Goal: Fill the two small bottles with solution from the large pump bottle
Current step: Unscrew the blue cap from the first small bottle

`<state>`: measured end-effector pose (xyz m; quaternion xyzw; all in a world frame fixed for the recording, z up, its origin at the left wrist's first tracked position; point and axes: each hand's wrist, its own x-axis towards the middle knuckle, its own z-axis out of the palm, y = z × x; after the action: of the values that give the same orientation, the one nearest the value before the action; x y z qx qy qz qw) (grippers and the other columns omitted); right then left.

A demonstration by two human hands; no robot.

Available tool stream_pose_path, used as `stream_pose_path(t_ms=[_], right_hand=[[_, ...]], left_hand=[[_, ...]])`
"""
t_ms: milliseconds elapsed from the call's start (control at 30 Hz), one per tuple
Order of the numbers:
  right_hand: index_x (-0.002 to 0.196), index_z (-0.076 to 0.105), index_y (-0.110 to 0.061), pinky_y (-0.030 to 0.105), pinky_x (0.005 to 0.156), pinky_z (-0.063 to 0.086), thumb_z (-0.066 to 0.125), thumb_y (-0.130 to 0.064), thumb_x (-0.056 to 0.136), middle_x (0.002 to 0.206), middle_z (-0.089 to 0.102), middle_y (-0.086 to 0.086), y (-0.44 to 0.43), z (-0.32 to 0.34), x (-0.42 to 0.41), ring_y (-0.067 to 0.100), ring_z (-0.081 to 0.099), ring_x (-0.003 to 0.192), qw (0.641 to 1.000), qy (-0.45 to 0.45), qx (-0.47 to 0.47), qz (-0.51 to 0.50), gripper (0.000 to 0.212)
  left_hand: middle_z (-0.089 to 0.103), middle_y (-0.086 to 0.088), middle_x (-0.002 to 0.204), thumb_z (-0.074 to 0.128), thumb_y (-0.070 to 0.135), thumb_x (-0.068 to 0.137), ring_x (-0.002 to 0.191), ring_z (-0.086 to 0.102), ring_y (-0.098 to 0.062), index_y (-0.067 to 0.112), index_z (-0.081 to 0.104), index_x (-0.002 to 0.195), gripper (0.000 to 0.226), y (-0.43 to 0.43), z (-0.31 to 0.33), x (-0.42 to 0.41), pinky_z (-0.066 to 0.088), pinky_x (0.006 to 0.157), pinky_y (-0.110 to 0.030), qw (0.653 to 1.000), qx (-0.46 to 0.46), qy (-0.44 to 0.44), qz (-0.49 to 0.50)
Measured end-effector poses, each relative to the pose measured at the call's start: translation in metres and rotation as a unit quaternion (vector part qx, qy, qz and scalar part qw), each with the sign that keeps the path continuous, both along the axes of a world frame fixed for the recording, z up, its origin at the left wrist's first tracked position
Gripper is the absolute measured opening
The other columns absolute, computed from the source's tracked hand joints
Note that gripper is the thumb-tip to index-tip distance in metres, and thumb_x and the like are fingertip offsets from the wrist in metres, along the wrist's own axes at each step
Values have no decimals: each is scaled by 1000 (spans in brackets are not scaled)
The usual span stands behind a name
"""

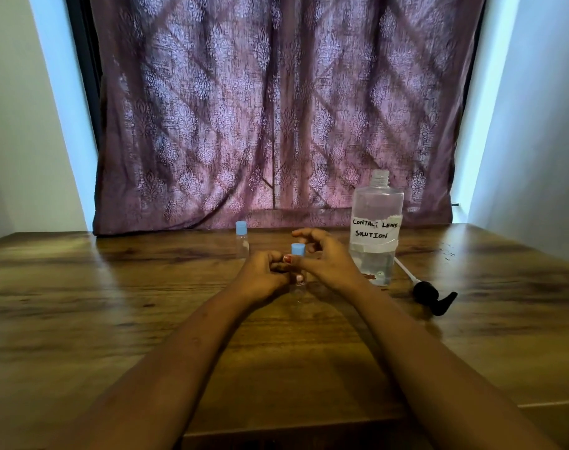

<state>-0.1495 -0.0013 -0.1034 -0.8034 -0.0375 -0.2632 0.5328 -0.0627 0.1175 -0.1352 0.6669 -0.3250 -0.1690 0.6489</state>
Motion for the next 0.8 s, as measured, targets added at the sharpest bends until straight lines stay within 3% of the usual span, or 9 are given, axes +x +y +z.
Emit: stream_pose_path(t_ms=[100,167,300,400,500,600,800], right_hand=[[110,57,1,1,56,41,67,2,78,84,55,-5,-2,-2,4,-5,53,68,999,-14,-12,-27,33],[111,58,3,2,56,42,64,6,80,85,57,-3,-5,0,3,-12,55,64,1000,0,-10,-9,32],[120,57,-4,12,74,50,56,6,84,110,60,6,-11,4,1,11,58,97,999,24,-31,35,37],[127,52,-16,22,90,49,62,-5,84,124,55,3,-12,3,4,16,54,112,999,25,-30,39,45],[115,59,-14,6,71,45,67,-11,81,116,55,8,-7,-2,6,10,54,94,999,2,-44,-21,35],[111,60,-4,0,60,41,65,-3,82,95,58,3,-7,-3,7,1,50,74,999,-5,-44,-24,29],[121,57,-12,7,77,47,63,-3,83,113,60,2,-14,5,5,12,56,103,997,19,-69,28,39]], left_hand=[[72,-14,90,67,-16,79,88,71,-30,7,67,89,25,0,0,-1,60,83,-42,1000,-8,15,-1],[72,-12,87,66,-17,78,81,72,-24,7,66,91,27,-1,0,0,61,76,-35,1000,-9,19,2],[73,-12,88,68,-14,78,87,71,-28,7,67,90,24,0,2,-2,60,78,-38,1000,3,6,3],[74,-15,94,70,-11,79,87,73,-27,6,68,96,24,1,2,-1,61,78,-38,1000,16,2,12],[70,-26,107,72,-10,77,102,69,-41,1,68,101,27,0,1,-1,54,93,-54,1000,11,2,8],[73,-21,101,71,-10,78,95,72,-34,4,68,101,27,0,1,0,58,89,-49,1000,14,-1,9],[73,-9,86,70,-12,79,75,72,-16,5,67,94,23,0,0,3,59,61,-24,1000,20,-11,9]])
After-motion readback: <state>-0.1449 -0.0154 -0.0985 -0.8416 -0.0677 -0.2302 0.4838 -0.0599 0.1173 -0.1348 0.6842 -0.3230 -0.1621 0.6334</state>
